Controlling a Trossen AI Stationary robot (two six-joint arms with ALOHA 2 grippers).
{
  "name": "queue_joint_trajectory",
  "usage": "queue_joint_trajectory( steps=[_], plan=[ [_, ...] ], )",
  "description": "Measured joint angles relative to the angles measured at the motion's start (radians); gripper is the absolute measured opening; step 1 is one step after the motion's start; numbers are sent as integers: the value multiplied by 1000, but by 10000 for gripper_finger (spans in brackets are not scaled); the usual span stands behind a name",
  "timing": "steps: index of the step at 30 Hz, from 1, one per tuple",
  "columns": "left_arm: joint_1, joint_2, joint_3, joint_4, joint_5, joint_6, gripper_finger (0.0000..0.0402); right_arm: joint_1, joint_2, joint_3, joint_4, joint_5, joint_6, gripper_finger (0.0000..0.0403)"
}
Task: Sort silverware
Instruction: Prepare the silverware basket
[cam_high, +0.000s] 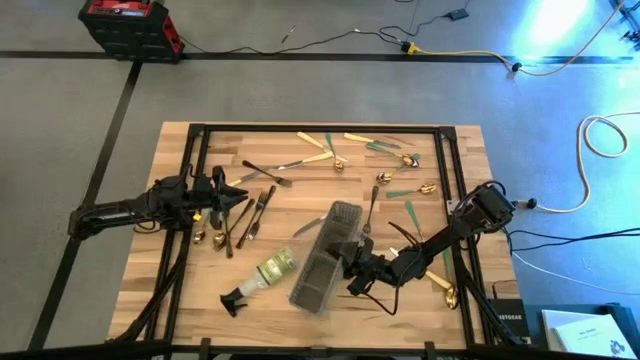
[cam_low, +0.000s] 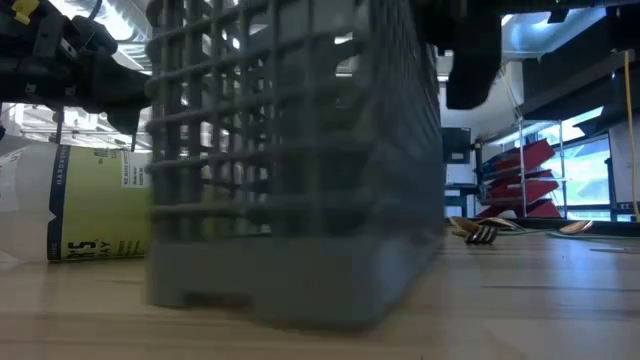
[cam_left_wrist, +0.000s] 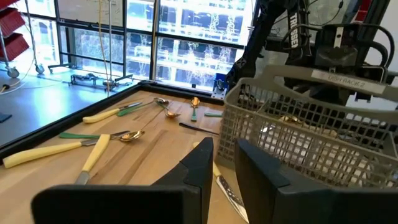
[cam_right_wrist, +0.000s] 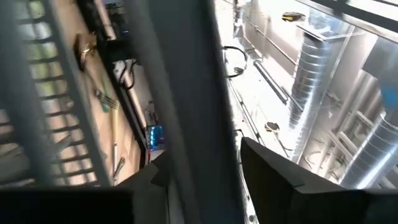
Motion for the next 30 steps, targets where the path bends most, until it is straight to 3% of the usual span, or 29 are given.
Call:
queue_joint_trajectory(
  steps=[5,13,18,30],
  plan=[
    [0,0,0,0,0,0,51,0,-3,2,-102,14,25,125],
    [0,0,0,0,0,0,51,22,-25,0,-124,17,86,125],
    [0,0,0,0,0,0,51,35,-78,0,-272,15,168,130],
    [0,0,0,0,0,0,51,32,-103,1,-321,50,270,213]
  ],
)
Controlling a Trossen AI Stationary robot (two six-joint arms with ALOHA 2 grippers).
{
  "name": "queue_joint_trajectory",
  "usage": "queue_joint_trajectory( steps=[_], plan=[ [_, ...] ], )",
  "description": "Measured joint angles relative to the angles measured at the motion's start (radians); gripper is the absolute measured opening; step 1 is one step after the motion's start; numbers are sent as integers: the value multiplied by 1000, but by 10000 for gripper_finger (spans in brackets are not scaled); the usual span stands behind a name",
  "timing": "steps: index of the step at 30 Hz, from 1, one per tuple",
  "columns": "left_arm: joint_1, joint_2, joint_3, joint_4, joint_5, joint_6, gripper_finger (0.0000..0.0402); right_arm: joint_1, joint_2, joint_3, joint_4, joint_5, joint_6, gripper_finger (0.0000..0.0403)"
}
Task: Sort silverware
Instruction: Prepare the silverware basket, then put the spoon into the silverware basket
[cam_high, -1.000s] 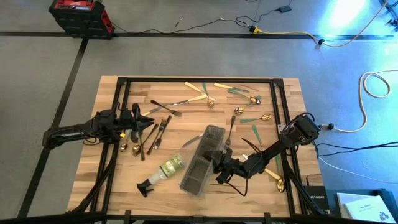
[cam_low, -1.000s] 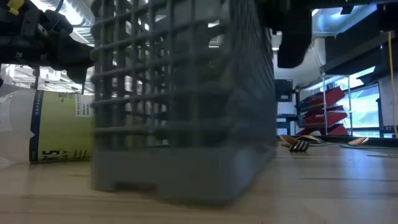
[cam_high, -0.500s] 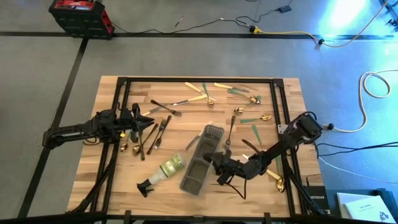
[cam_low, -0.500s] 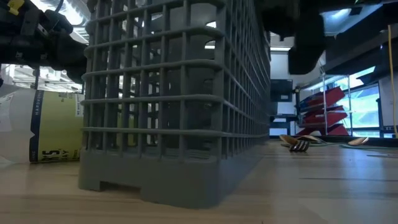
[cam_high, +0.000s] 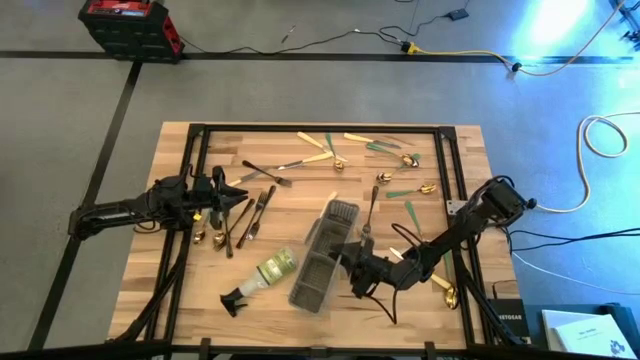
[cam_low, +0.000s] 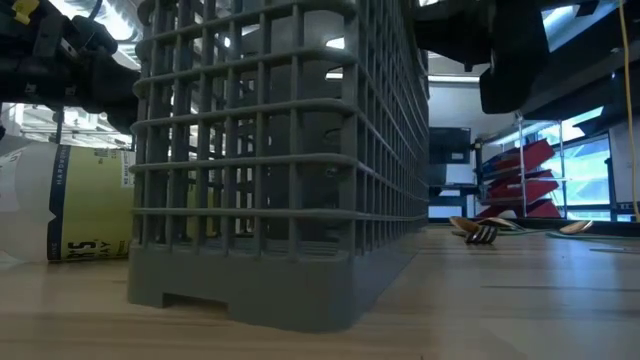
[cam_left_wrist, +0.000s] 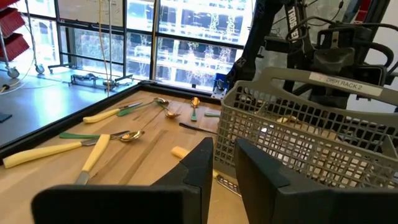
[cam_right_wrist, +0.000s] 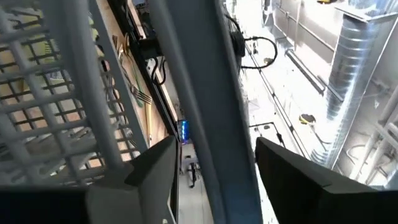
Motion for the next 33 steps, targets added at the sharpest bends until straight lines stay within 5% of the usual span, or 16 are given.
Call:
queue_joint_trajectory(
  steps=[33],
  plan=[
    [0,0,0,0,0,0,51,118,-70,0,-56,226,151,229]
  ],
)
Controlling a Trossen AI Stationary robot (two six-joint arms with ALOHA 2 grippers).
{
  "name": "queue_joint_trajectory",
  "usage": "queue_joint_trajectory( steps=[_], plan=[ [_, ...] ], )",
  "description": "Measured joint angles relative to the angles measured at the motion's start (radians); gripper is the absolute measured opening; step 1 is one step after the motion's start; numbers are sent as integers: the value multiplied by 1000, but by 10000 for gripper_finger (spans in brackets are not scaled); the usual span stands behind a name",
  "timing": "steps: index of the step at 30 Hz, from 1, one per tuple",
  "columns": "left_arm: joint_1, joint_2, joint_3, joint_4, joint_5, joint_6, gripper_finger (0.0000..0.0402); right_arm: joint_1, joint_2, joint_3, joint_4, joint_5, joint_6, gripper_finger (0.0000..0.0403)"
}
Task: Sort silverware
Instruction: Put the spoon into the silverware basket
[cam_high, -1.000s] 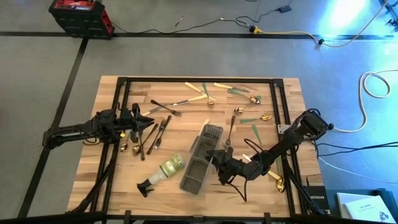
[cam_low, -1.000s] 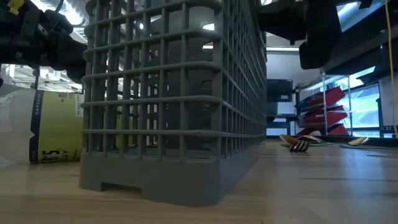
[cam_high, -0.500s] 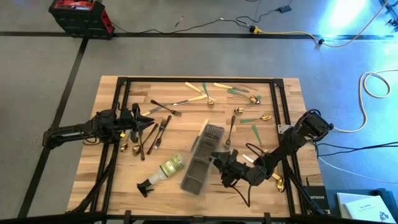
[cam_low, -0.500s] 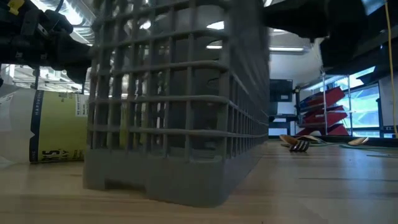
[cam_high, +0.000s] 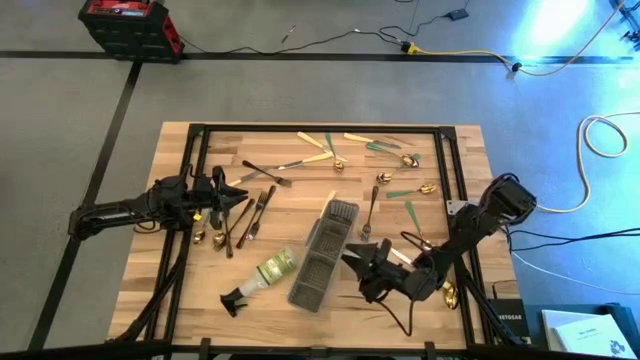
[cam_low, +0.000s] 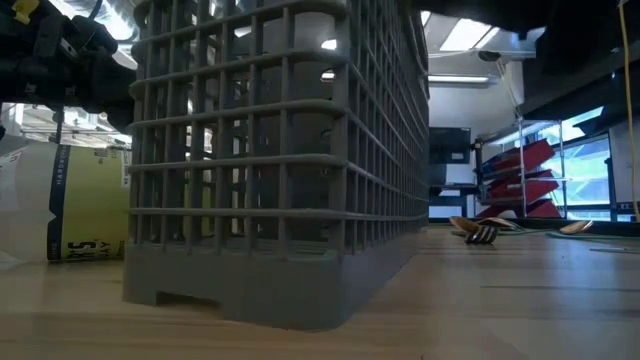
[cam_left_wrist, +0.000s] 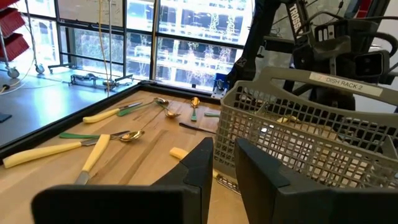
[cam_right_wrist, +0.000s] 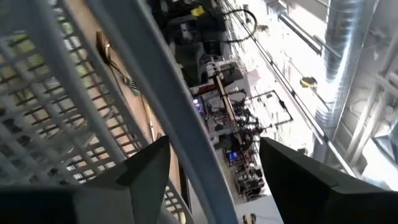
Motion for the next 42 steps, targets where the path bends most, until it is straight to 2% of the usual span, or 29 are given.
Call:
queue_joint_trajectory(
  steps=[7,13,17,22,27,32,37,42],
  plan=[
    [0,0,0,0,0,0,51,54,-43,0,-195,148,150,229],
    [0,0,0,0,0,0,51,98,-86,0,-308,206,298,229],
    [0,0,0,0,0,0,51,136,-144,0,-435,297,448,229],
    [0,0,0,0,0,0,51,166,-220,0,-586,288,690,229],
    [0,0,0,0,0,0,51,162,-282,0,-794,173,968,229],
    [0,0,0,0,0,0,51,146,-347,0,-1072,7,1355,229],
    [0,0,0,0,0,0,51,94,-413,0,-1307,-204,1662,229],
    [0,0,0,0,0,0,51,-26,-477,0,-1445,-449,1849,229]
  ],
)
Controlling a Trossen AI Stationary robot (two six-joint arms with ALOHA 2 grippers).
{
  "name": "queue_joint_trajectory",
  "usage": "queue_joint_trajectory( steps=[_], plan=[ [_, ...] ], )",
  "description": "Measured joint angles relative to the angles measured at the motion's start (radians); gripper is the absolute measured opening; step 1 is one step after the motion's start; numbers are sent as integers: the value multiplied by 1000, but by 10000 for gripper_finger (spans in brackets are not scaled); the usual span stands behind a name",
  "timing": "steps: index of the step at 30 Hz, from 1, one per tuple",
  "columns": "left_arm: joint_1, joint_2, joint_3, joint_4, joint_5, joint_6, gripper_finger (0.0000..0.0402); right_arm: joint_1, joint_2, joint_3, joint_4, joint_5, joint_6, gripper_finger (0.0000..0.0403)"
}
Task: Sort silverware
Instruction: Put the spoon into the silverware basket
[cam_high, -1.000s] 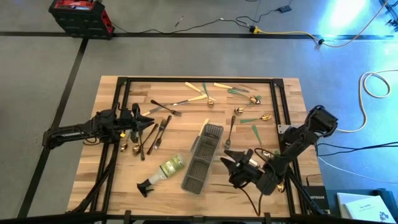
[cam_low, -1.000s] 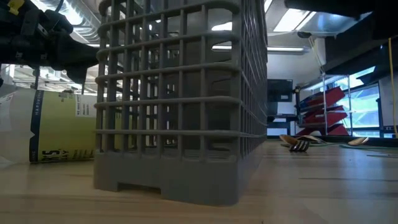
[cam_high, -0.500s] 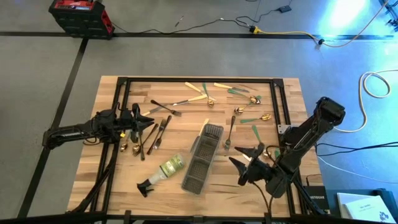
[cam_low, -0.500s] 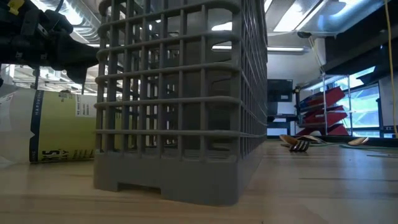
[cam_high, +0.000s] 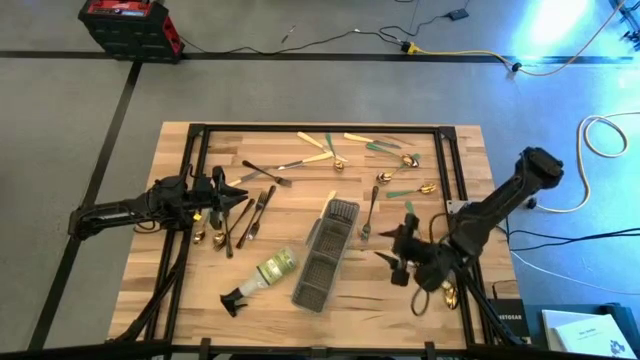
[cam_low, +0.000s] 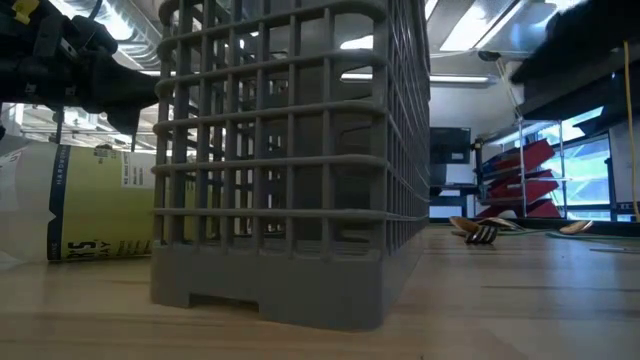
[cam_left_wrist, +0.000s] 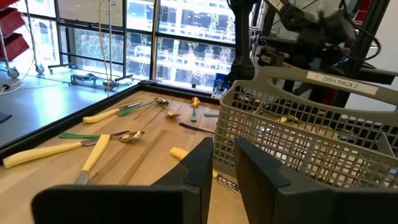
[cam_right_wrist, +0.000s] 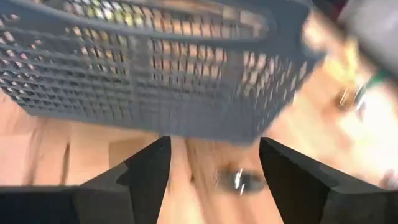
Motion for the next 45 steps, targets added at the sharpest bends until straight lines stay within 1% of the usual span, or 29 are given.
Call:
queue_joint_trajectory(
  steps=[2,4,8,10,12,15,18,22,23,27,30,31,33,35,38,41,45],
  plan=[
    [0,0,0,0,0,0,51,-62,-23,0,-68,-105,50,229],
    [0,0,0,0,0,0,51,-119,-39,0,-150,-165,70,229],
    [0,0,0,0,0,0,51,-214,-72,0,-317,-182,103,229],
    [0,0,0,0,0,0,51,-256,-91,0,-361,-195,167,229],
    [0,0,0,0,0,0,51,-296,-107,0,-377,-230,212,229],
    [0,0,0,0,0,0,51,-349,-125,0,-376,-346,275,229],
    [0,0,0,0,0,0,51,-396,-132,1,-382,-520,369,229],
    [0,0,0,0,0,0,51,-399,-132,1,-384,-783,385,229],
    [0,0,0,0,0,0,51,-391,-132,1,-385,-824,376,229],
    [0,0,0,0,0,0,51,-366,-132,1,-393,-917,322,229],
    [0,0,0,0,0,0,51,-338,-111,27,-477,-1017,365,229],
    [0,0,0,0,0,0,51,-328,-95,53,-520,-1032,363,229],
    [0,0,0,0,0,0,51,-293,-64,115,-613,-1032,355,229],
    [0,0,0,0,0,0,51,-245,-32,188,-670,-990,334,229],
    [0,0,0,0,0,0,51,-164,24,302,-706,-840,304,229],
    [0,0,0,0,0,0,51,-53,120,397,-739,-691,223,229],
    [0,0,0,0,0,0,51,91,283,473,-870,-594,70,229]
  ],
)
